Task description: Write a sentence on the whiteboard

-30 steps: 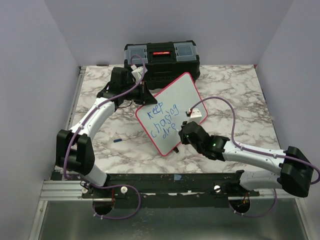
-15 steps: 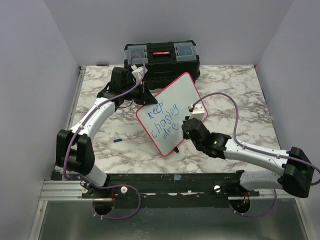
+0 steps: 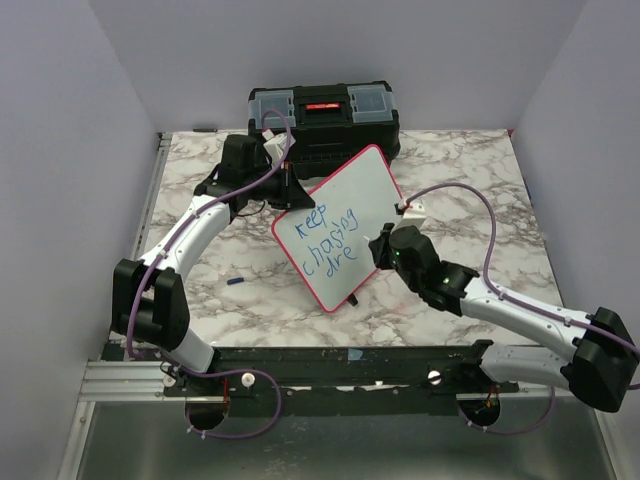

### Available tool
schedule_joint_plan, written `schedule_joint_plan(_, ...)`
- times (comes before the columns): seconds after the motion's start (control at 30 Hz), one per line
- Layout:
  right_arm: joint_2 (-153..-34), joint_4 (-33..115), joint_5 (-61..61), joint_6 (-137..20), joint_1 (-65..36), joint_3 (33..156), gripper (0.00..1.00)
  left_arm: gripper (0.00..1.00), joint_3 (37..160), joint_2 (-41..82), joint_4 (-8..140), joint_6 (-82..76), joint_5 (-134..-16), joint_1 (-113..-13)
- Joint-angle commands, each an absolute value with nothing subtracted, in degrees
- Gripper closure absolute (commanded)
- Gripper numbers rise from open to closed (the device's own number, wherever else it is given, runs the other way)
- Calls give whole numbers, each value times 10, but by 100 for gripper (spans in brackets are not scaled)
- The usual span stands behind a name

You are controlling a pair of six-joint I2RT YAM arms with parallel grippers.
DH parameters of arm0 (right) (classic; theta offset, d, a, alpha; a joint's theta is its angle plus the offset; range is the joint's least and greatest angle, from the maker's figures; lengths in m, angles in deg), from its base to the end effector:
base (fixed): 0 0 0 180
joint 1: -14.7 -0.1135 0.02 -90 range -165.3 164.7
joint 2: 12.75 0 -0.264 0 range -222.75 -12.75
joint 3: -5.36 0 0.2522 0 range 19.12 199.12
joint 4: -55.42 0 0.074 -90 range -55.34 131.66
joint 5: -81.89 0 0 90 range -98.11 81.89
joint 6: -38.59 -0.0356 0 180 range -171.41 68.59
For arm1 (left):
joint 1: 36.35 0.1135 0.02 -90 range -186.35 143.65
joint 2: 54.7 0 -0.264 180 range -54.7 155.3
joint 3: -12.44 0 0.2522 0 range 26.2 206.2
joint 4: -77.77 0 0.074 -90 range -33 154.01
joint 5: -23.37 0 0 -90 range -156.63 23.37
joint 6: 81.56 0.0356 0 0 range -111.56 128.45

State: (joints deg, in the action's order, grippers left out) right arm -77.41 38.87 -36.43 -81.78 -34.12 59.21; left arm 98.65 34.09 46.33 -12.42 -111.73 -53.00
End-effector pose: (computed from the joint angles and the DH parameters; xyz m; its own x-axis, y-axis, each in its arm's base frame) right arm 0.1762 0.1758 0.2564 -0.4558 0.1549 -0.8765 -0.1793 0.9486 0.2609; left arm 0.3267 -0.1240 0.3106 -0.7732 -0.0311 -0.6334 0.5237 0.5318 -0.6655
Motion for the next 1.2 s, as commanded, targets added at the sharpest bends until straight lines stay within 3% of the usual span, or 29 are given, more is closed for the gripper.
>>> schedule_joint_plan(0.0,-786,411,-313,-816,-335,581,99,100,999,338,482,-119,-1137,-534)
schedule_joint_plan(1.17,-822,434,-204,-824,-325,555,99,100,1004,347,480,-116,-1136,-534)
